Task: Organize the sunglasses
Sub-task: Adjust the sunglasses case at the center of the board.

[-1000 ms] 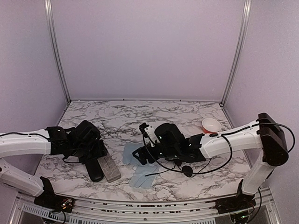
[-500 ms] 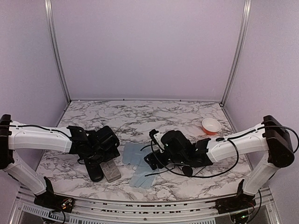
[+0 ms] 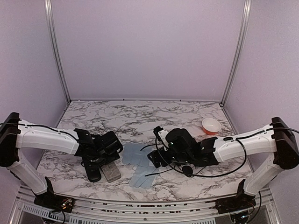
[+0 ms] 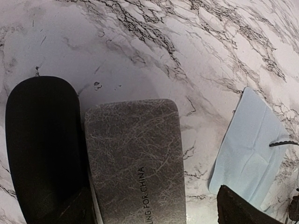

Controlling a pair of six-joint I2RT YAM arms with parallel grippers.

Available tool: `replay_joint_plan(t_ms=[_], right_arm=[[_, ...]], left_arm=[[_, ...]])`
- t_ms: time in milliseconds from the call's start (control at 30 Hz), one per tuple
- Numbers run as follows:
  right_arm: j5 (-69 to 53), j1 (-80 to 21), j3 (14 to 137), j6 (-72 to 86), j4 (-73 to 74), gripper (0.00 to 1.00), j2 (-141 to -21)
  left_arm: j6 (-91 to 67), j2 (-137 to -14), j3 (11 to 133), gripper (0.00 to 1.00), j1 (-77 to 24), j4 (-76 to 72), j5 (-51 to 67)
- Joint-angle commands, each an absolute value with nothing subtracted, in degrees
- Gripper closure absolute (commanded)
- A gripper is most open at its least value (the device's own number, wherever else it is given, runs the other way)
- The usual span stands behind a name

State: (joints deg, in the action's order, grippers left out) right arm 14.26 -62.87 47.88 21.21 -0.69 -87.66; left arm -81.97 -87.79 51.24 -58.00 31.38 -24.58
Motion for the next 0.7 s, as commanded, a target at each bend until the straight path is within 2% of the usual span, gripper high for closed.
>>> replay_joint_plan(t_ms=[0, 167, 300, 367, 467, 533, 633, 667], right_arm=[[15.35, -63.19, 48.81, 21.87, 1.92, 0.1, -85.68], [15.55, -63.19, 49.58, 22.55, 3.33, 0.1, -84.95], [15.56, -63.17, 50.18, 23.34, 4.4, 0.1, -84.51], [15.51, -63.15, 50.1, 23.85, 4.64, 0.1, -84.31], [15.43, -63.2, 49.9, 24.57, 4.9, 0.1, -84.24], [15.4, -63.26, 49.93, 24.97, 5.13, 0.1, -84.39], [15.15, -63.28, 50.09, 25.33, 5.35, 0.1, -84.51], [15.1, -63.28, 50.22, 25.36, 5.48, 0.1, -84.59]], left_arm=[[-82.26, -91.3, 51.76, 0.06, -58.16, 33.6, -26.71], [-79.49, -93.94, 54.27, 0.05, -57.85, 32.88, -29.05], [-74.29, -94.25, 56.34, 0.09, -57.75, 31.21, -30.83], [-70.82, -94.65, 56.6, 0.15, -57.26, 30.08, -31.0], [-65.76, -94.99, 55.1, 0.32, -55.31, 26.12, -28.22], [-60.53, -94.84, 54.47, 0.36, -54.27, 22.67, -25.66], [-52.75, -95.02, 56.33, 0.36, -54.05, 21.86, -24.74], [-50.35, -94.82, 56.82, 0.33, -54.05, 21.92, -24.05]])
